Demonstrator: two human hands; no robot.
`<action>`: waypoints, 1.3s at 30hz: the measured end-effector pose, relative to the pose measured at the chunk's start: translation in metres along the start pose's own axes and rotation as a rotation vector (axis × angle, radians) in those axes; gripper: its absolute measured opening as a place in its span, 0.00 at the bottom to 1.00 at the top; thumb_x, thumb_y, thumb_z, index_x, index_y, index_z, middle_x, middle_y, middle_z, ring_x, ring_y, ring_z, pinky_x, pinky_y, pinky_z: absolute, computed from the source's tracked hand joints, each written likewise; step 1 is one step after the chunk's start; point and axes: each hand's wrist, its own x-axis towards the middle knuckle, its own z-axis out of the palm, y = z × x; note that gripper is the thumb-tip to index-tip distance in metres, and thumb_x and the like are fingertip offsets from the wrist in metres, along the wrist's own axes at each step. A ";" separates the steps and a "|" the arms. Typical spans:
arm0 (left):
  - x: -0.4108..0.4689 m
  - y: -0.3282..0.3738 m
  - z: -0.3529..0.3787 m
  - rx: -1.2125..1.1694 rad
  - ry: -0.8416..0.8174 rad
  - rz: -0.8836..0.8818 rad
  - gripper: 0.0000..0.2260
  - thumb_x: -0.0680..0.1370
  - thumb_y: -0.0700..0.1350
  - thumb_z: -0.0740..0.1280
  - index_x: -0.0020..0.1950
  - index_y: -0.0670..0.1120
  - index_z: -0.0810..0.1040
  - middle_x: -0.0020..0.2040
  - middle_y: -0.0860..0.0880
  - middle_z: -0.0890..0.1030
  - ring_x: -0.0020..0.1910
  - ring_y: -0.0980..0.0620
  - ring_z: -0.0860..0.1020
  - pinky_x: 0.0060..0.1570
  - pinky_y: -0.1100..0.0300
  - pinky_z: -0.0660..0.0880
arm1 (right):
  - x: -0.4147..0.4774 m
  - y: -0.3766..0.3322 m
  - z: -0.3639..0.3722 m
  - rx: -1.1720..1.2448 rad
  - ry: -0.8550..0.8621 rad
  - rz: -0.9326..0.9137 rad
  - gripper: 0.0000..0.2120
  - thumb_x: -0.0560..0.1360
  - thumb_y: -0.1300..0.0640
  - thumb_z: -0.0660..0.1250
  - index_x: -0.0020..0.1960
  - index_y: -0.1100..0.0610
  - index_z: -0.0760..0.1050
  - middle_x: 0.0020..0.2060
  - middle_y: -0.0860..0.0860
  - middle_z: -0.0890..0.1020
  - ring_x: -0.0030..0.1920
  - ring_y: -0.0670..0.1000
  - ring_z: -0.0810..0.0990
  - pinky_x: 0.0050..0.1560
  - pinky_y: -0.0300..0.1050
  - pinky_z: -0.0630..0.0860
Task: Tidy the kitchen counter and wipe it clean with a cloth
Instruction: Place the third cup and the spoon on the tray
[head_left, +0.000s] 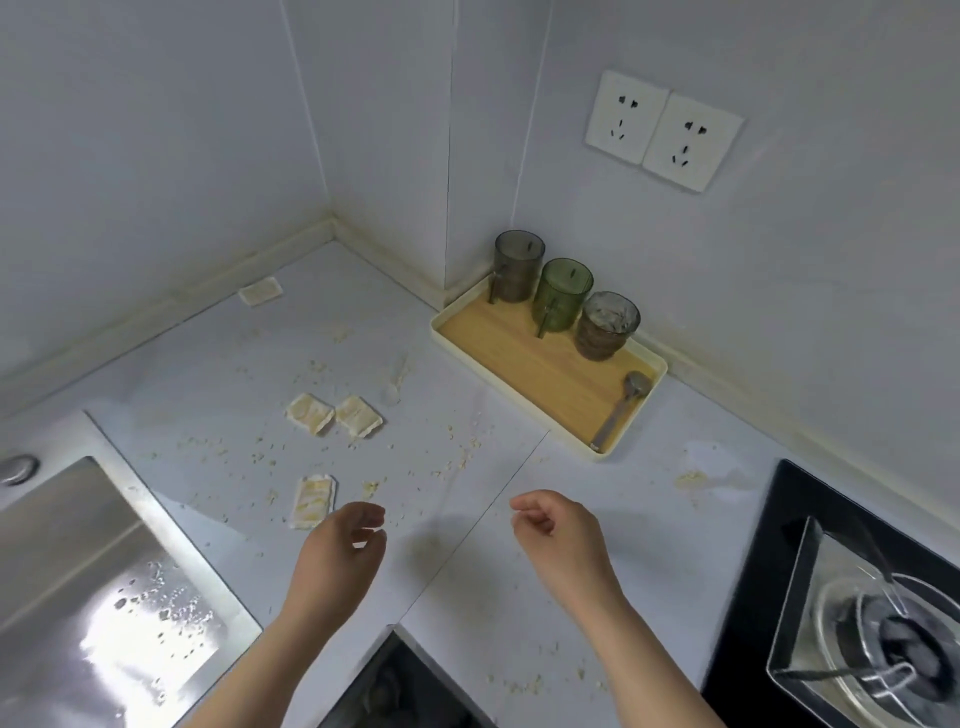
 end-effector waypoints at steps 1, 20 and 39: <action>0.002 -0.005 -0.008 -0.010 0.005 -0.007 0.10 0.77 0.38 0.65 0.57 0.47 0.79 0.52 0.54 0.81 0.47 0.59 0.77 0.44 0.69 0.69 | 0.001 -0.005 0.006 -0.011 -0.006 0.000 0.08 0.76 0.58 0.64 0.53 0.49 0.79 0.46 0.43 0.81 0.47 0.40 0.79 0.46 0.31 0.75; 0.083 -0.036 -0.074 0.002 0.014 0.039 0.08 0.76 0.42 0.67 0.53 0.47 0.80 0.43 0.56 0.80 0.42 0.61 0.77 0.38 0.72 0.69 | 0.047 -0.059 0.075 -0.101 -0.007 0.015 0.08 0.76 0.58 0.65 0.52 0.49 0.79 0.45 0.42 0.81 0.48 0.40 0.79 0.46 0.30 0.73; 0.231 0.034 0.003 0.510 -0.051 -0.050 0.15 0.75 0.53 0.67 0.54 0.43 0.75 0.50 0.45 0.75 0.50 0.44 0.75 0.47 0.54 0.72 | 0.126 -0.041 0.033 -0.116 -0.047 0.057 0.08 0.76 0.58 0.64 0.48 0.45 0.78 0.42 0.42 0.82 0.43 0.37 0.79 0.46 0.32 0.76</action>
